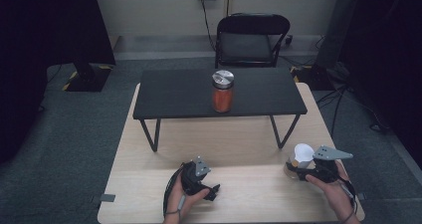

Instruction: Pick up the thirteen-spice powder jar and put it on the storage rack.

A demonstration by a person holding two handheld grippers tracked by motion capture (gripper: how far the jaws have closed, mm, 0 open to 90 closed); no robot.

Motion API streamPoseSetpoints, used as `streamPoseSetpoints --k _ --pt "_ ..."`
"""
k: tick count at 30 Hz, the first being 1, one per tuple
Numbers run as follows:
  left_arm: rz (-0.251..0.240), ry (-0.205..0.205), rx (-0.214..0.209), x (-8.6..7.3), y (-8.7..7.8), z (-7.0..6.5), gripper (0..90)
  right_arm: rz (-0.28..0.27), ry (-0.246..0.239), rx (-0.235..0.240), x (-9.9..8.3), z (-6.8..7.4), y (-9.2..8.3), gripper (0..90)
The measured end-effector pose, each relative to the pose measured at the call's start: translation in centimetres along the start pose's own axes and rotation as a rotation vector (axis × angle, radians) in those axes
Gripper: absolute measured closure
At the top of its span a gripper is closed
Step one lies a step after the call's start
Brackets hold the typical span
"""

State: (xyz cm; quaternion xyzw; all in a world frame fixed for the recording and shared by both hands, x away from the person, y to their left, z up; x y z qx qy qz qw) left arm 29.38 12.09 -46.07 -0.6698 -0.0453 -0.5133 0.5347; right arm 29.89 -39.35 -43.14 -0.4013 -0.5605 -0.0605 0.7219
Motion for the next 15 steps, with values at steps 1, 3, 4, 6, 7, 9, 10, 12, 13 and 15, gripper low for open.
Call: streamPoseSetpoints --k 1,3,4,6,7,9,10,12,13,15 --pt "0.0 0.0 0.0 0.0 0.0 0.0 0.2 0.001 -0.004 0.0 0.0 0.1 0.0 30.6" --pt "0.0 0.0 0.0 0.0 0.0 0.0 0.2 0.007 -0.016 -0.003 0.2 0.3 0.0 30.6" --pt "0.0 0.0 0.0 0.0 0.0 0.0 0.2 0.009 -0.02 -0.003 0.2 0.4 0.0 30.6" --pt "0.0 0.0 0.0 0.0 0.0 0.0 0.2 0.011 -0.018 0.008 0.3 0.4 0.0 30.6" --pt "0.0 0.0 0.0 0.0 0.0 0.0 0.2 0.01 -0.02 0.014 0.4 0.4 0.0 30.6" --pt "0.0 0.0 0.0 0.0 0.0 0.0 0.2 0.012 -0.021 0.024 0.6 0.5 0.0 30.6" --pt "0.0 0.0 0.0 0.0 0.0 0.0 0.2 0.015 -0.026 0.029 0.7 0.5 0.0 30.6" --pt "0.0 0.0 0.0 0.0 0.0 0.0 0.2 0.019 -0.036 0.041 1.0 0.7 0.1 30.6" --pt "0.0 0.0 0.0 0.0 0.0 0.0 0.2 0.02 -0.039 0.047 1.2 0.8 0.2 30.6" --pt "0.0 0.0 0.0 0.0 0.0 0.0 0.2 0.026 -0.047 0.06 1.5 1.0 0.4 30.6"
Point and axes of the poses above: each handheld gripper's, and its own axes: y roughly forward along the jaws, x roughly out of its top, z roughly to its left, the point moved 5 cm from there along y, roughly forward along the jaws, and after that the axes turned 8 degrees about x, right-handed, at the moved point
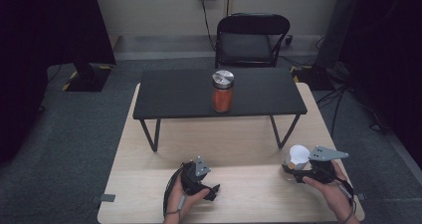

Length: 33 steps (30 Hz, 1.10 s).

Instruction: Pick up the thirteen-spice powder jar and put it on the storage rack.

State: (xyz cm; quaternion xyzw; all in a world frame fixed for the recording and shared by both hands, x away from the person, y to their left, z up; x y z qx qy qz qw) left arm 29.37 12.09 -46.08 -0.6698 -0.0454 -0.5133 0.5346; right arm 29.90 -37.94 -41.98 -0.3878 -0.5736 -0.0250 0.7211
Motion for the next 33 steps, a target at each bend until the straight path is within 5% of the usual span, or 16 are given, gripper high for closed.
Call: streamPoseSetpoints --k 33 --pt "0.0 -0.001 -0.001 0.0 0.0 0.0 0.2 -0.008 -0.089 0.224 6.7 2.7 5.8 30.7"
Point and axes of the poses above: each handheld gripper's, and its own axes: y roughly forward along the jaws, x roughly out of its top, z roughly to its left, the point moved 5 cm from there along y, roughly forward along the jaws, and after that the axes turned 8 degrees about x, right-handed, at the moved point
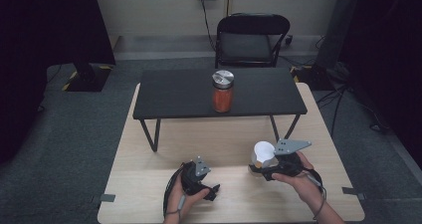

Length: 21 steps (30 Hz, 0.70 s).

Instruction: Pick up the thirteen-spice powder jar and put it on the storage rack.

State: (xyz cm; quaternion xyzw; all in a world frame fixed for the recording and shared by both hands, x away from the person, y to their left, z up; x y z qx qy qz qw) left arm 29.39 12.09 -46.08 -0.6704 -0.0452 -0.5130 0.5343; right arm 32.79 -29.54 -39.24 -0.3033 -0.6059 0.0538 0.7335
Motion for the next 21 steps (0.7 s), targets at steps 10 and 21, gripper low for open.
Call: streamPoseSetpoints --k 10,21 --pt "0.0 0.0 0.0 0.0 0.0 0.0 0.2 -0.007 -0.009 0.042 2.6 -0.3 0.0 30.6" --pt "0.0 0.0 0.0 0.0 0.0 0.0 0.2 -0.012 -0.022 0.066 6.0 -0.5 -1.4 30.6"
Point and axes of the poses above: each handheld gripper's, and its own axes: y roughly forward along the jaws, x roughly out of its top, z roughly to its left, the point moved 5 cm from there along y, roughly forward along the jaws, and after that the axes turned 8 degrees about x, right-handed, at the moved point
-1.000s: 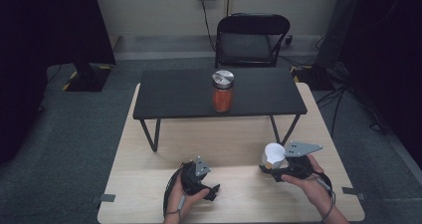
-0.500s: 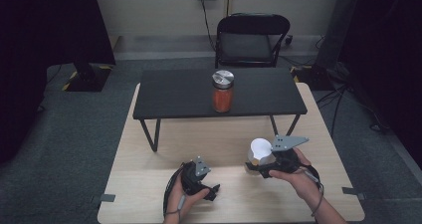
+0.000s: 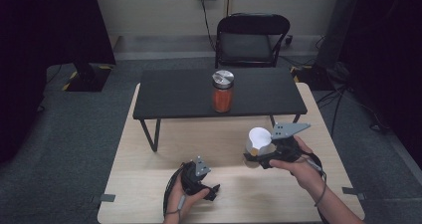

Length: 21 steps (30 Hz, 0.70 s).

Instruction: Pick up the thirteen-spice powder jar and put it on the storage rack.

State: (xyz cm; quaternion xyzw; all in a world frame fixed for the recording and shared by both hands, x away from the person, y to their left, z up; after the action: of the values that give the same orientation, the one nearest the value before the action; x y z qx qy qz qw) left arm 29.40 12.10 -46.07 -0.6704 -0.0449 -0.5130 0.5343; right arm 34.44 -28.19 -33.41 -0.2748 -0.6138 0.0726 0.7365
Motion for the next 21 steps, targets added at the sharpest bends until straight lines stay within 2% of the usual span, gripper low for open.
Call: streamPoseSetpoints --k 13,16,21 --pt "0.0 0.0 0.0 0.0 0.0 0.0 0.1 -0.013 -0.022 -0.003 3.9 0.0 -1.6 30.6" --pt "0.0 0.0 0.0 0.0 0.0 0.0 0.1 -0.029 -0.011 0.0 4.6 0.0 -1.9 30.6" --pt "0.0 0.001 0.0 0.0 0.0 0.0 0.1 -0.018 -0.017 -0.008 5.9 -0.1 -2.1 30.6"
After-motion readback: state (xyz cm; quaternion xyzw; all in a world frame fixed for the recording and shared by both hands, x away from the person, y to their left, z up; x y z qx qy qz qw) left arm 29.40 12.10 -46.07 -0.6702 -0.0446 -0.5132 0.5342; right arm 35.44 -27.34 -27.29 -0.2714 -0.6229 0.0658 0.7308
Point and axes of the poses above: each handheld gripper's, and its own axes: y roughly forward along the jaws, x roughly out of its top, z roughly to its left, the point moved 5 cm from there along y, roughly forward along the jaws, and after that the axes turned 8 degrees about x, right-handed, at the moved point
